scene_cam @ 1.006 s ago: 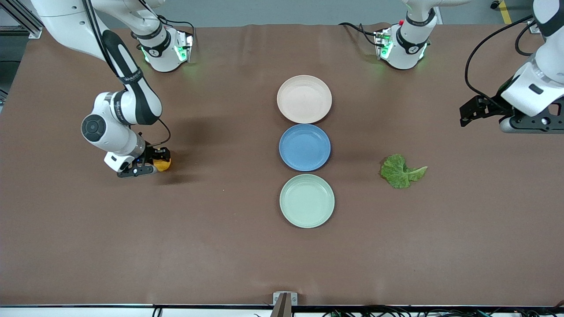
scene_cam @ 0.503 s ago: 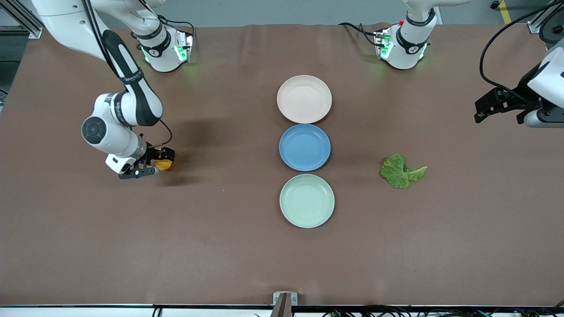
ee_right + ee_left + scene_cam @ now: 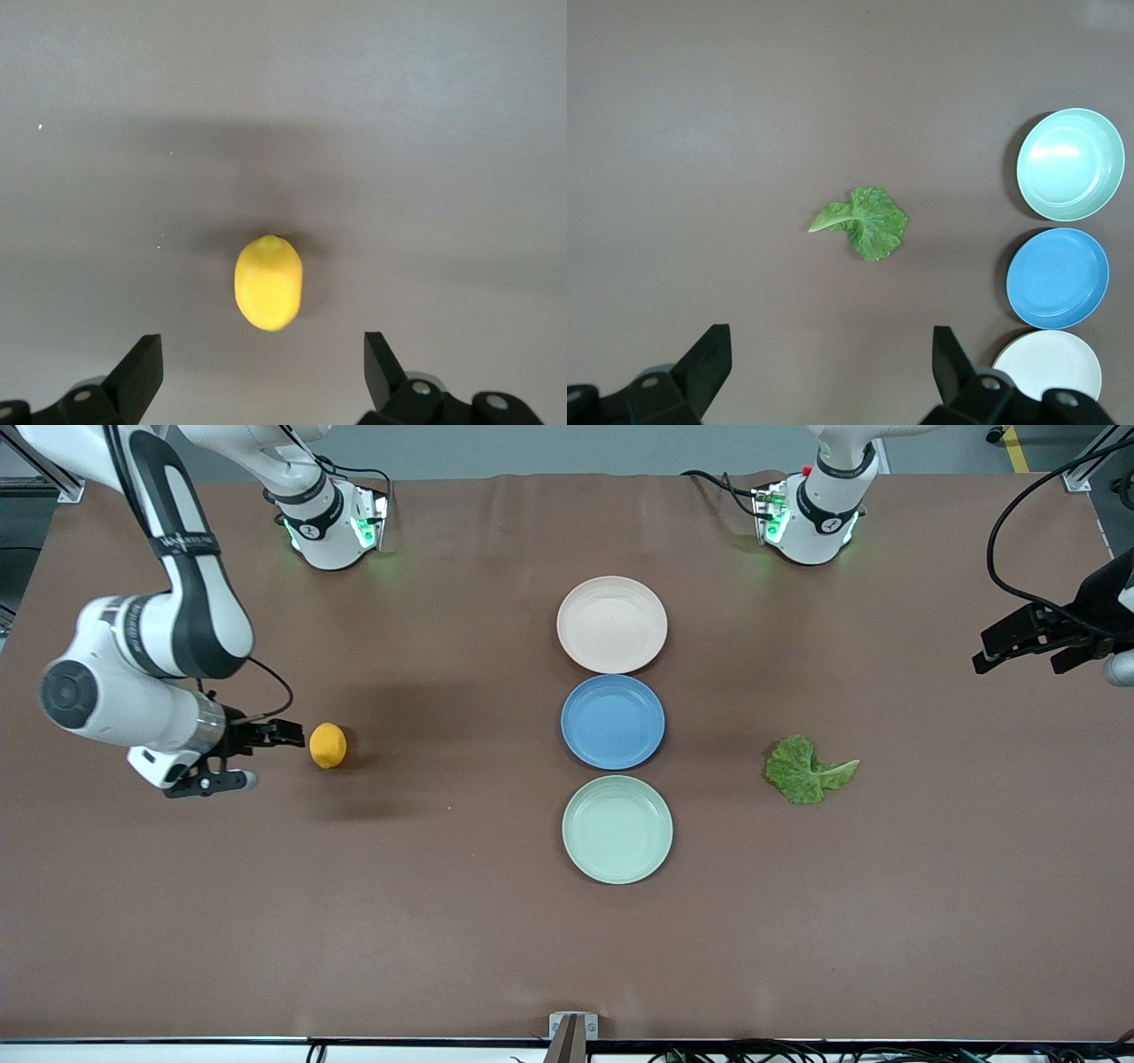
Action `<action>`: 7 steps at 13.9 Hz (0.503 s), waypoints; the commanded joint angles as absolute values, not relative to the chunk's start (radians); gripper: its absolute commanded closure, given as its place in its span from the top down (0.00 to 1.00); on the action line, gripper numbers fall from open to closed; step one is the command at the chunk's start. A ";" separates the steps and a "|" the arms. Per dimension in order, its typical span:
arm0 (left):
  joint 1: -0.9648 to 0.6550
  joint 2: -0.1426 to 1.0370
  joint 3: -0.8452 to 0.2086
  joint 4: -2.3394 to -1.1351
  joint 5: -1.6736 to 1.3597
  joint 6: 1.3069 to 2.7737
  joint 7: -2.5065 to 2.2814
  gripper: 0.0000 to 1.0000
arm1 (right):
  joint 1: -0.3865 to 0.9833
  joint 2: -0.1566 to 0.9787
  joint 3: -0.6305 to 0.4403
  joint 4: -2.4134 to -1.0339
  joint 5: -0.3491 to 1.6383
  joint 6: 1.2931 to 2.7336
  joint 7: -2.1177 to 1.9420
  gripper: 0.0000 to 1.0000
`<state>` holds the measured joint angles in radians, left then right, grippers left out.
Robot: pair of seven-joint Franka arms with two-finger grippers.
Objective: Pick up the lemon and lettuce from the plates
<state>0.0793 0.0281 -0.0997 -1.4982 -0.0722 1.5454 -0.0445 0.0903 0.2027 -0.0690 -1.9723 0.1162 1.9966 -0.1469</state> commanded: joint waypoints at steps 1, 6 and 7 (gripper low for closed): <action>0.083 0.020 -0.104 -1.482 -0.075 1.531 -0.054 1.00 | 0.083 0.147 -0.072 -1.936 0.074 1.898 -0.115 1.00; 0.081 0.023 -0.103 -1.477 -0.072 1.534 -0.054 1.00 | 0.048 0.156 -0.072 -1.663 0.006 1.586 -0.087 1.00; 0.081 0.021 -0.103 -1.477 -0.072 1.532 -0.054 1.00 | 0.035 0.158 -0.072 -1.634 0.006 1.576 -0.095 1.00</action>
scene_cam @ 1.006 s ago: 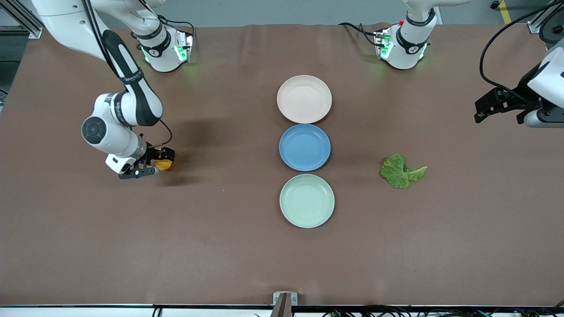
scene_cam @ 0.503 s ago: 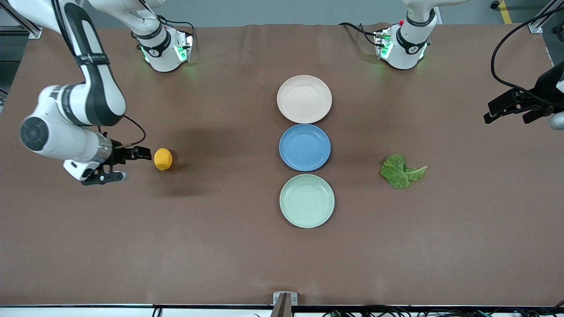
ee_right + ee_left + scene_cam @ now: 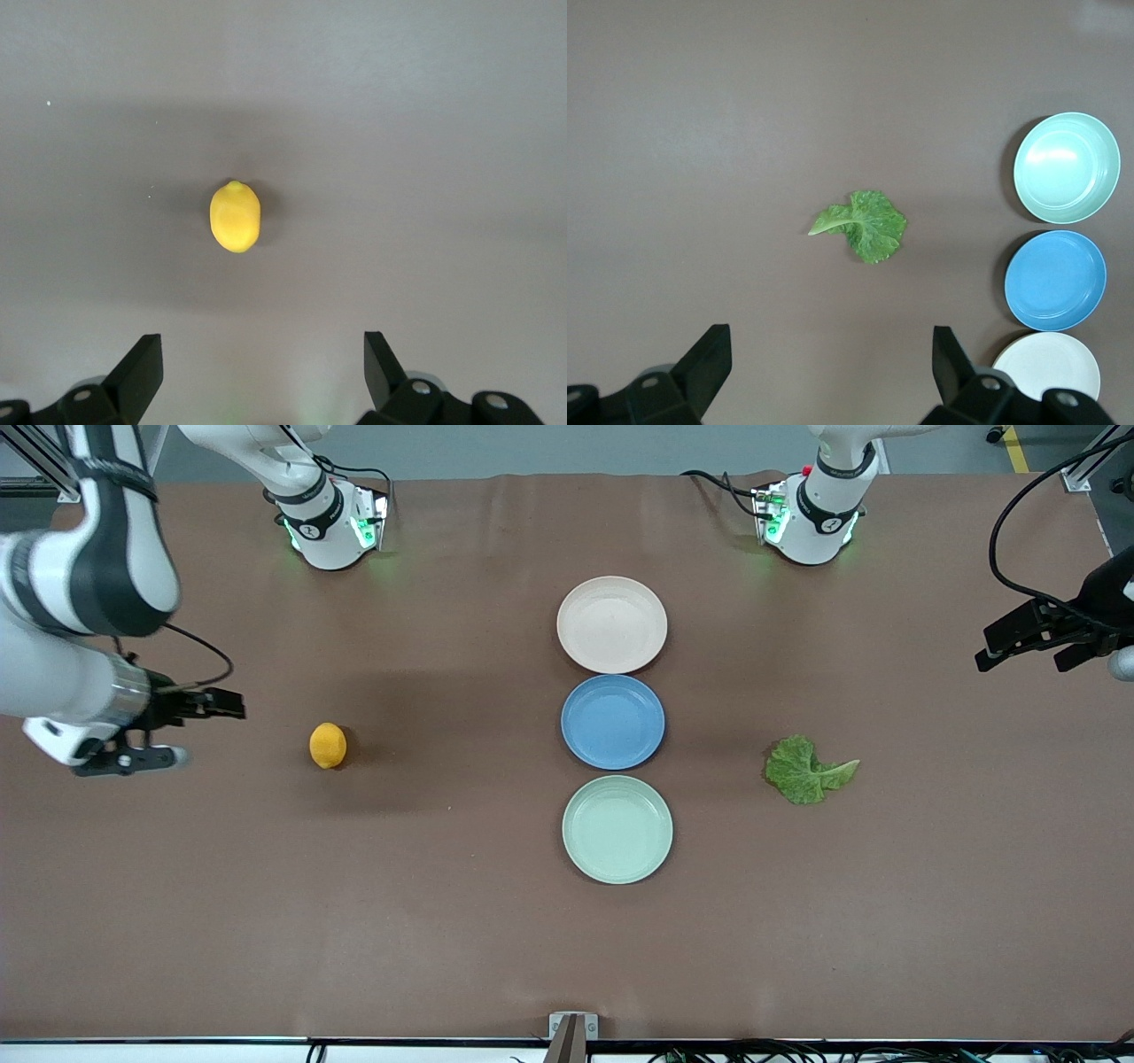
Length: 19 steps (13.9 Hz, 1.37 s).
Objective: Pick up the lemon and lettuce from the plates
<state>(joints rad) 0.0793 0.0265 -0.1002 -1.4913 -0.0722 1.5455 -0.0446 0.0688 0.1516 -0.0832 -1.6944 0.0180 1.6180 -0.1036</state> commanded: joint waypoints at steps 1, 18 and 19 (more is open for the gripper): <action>0.081 0.021 -0.103 -1.477 -0.072 1.532 -0.055 1.00 | 0.029 0.163 -0.071 -1.578 0.006 1.545 -0.097 1.00; 0.078 0.018 -0.112 -1.477 -0.043 1.532 -0.054 1.00 | 0.000 0.062 -0.066 -1.566 0.014 1.483 -0.101 1.00; 0.080 0.017 -0.112 -1.477 -0.043 1.532 -0.054 1.00 | -0.002 0.045 -0.066 -1.580 0.014 1.485 -0.101 1.00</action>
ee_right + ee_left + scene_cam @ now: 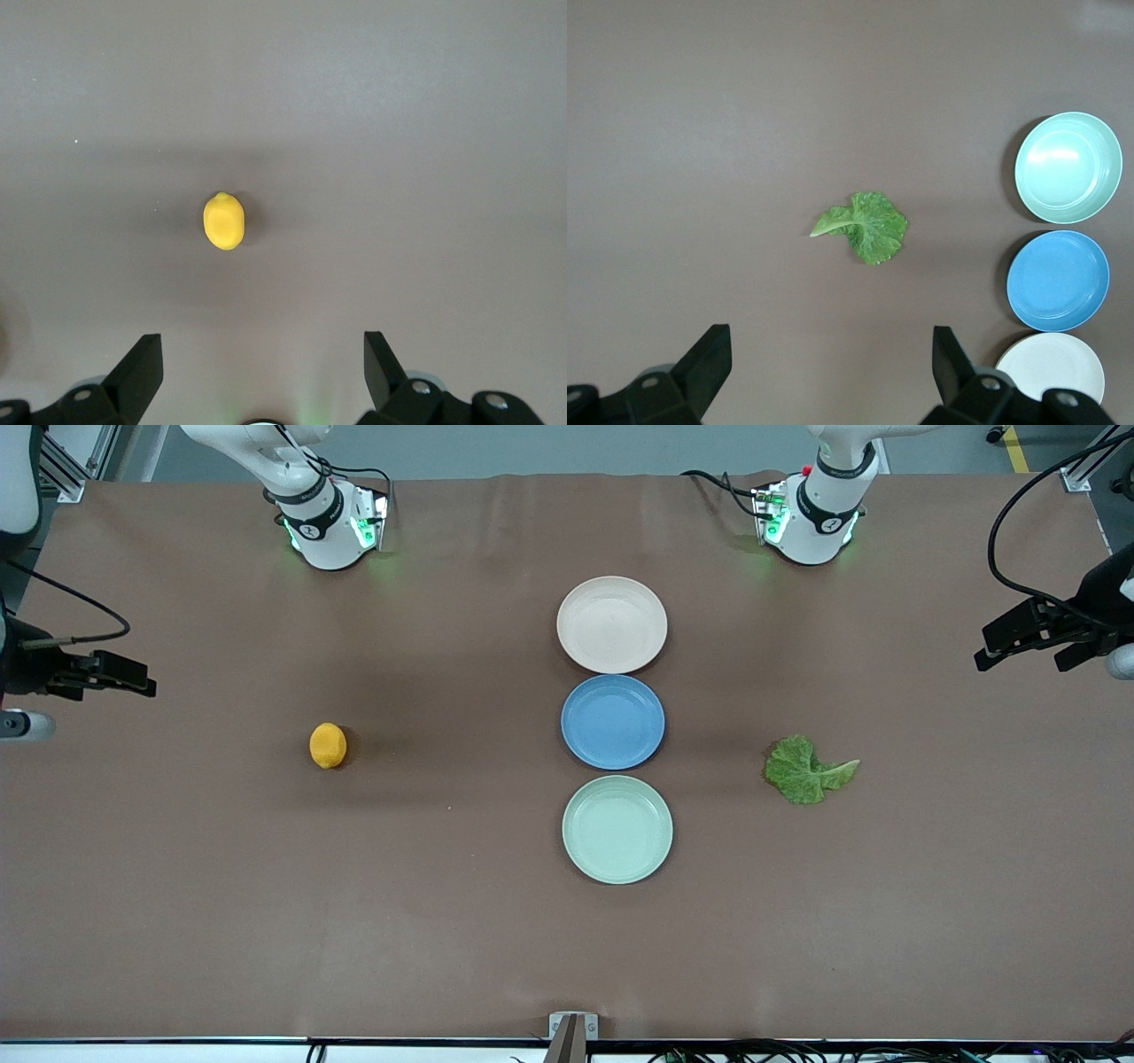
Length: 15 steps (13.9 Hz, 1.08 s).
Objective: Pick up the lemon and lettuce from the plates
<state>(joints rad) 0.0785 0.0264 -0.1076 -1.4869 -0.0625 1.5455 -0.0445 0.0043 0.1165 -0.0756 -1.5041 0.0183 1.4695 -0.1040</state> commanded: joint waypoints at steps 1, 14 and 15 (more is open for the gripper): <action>0.080 0.018 -0.112 -1.477 -0.043 1.532 -0.054 1.00 | -0.003 0.023 -0.066 -1.600 0.014 1.494 -0.101 1.00; 0.080 0.017 -0.112 -1.477 -0.043 1.532 -0.052 1.00 | 0.000 -0.118 -0.063 -1.715 0.011 1.568 -0.103 1.00; 0.080 0.017 -0.110 -1.477 -0.043 1.532 -0.052 1.00 | 0.002 -0.118 -0.063 -1.715 0.011 1.571 -0.103 1.00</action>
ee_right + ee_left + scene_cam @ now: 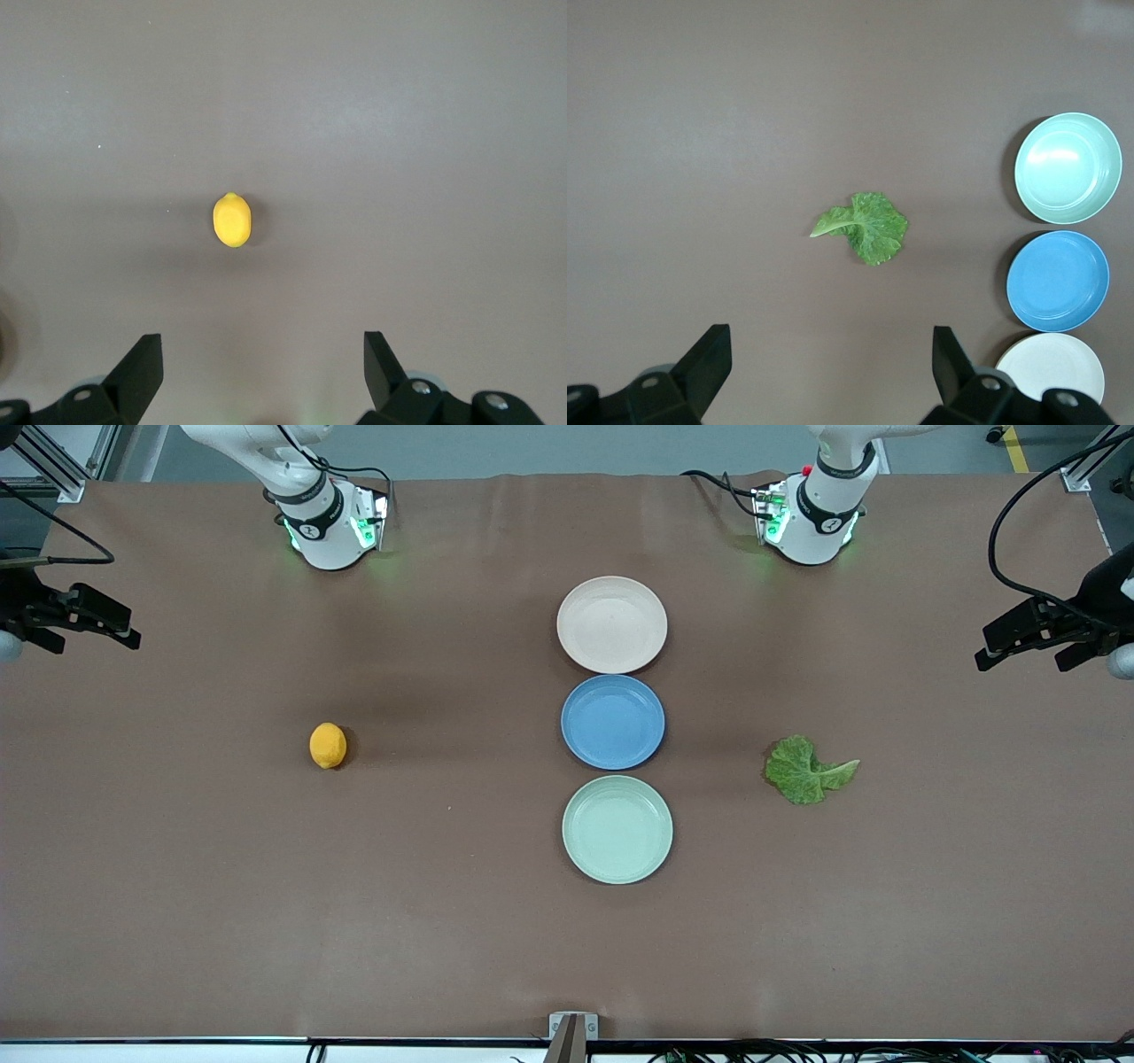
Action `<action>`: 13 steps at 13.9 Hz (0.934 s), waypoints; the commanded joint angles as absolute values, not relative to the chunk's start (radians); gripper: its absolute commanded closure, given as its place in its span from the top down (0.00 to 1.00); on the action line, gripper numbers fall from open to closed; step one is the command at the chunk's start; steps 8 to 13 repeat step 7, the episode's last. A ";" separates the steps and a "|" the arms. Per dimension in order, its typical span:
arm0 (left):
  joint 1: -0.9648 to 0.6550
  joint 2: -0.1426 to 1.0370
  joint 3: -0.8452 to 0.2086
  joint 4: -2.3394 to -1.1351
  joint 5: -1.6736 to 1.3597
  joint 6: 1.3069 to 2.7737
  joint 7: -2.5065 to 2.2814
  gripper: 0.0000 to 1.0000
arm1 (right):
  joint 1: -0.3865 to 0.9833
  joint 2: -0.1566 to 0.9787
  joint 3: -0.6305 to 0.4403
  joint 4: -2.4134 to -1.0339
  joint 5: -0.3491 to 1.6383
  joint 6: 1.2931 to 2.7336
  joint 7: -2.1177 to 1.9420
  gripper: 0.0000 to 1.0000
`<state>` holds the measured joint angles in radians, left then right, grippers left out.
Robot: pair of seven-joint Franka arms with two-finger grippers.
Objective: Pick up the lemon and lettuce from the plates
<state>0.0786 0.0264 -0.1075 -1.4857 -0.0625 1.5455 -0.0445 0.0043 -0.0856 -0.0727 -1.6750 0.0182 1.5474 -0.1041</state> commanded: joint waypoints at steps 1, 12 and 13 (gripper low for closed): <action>0.080 0.017 -0.112 -1.477 -0.043 1.532 -0.052 1.00 | 0.002 -0.118 -0.063 -1.715 0.011 1.572 -0.103 1.00; 0.080 0.017 -0.110 -1.477 -0.043 1.531 -0.052 1.00 | 0.000 -0.120 -0.063 -1.709 0.006 1.566 -0.117 1.00; 0.080 0.017 -0.110 -1.477 -0.043 1.531 -0.052 1.00 | 0.000 -0.120 -0.063 -1.709 0.006 1.566 -0.117 1.00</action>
